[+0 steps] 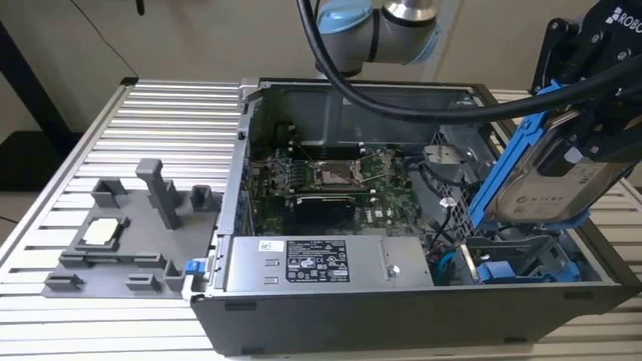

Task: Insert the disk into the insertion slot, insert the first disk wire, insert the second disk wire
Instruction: 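Insert the disk into the insertion slot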

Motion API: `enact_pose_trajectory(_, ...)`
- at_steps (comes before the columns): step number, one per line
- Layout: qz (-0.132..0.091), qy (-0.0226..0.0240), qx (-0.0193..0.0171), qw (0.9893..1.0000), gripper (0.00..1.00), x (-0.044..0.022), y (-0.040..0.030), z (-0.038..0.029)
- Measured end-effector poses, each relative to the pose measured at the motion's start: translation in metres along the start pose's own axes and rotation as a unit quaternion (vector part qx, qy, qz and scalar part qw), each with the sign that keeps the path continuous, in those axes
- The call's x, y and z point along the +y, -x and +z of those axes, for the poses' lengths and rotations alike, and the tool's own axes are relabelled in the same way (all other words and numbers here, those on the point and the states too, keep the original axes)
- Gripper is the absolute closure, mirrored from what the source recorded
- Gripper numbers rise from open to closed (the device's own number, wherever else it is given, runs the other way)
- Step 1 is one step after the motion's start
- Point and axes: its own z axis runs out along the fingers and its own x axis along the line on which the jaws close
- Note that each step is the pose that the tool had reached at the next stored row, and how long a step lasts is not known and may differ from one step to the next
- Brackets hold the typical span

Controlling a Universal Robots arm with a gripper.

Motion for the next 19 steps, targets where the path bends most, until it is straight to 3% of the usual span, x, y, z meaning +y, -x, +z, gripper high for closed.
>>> enact_pose_trajectory(6,0.0,0.0009,0.0001,1.0,0.67,-0.0012,0.0,0.0009)
enact_pose_trajectory(9,0.0,0.0087,0.0002,1.0,0.67,-0.0058,0.0001,0.001)
enact_pose_trajectory(11,0.0,0.0115,0.0002,0.9999,0.67,-0.008,0.0002,0.0021)
enact_pose_trajectory(19,0.0,0.0118,-0.0016,0.9999,0.67,-0.0108,0.0003,0.0108)
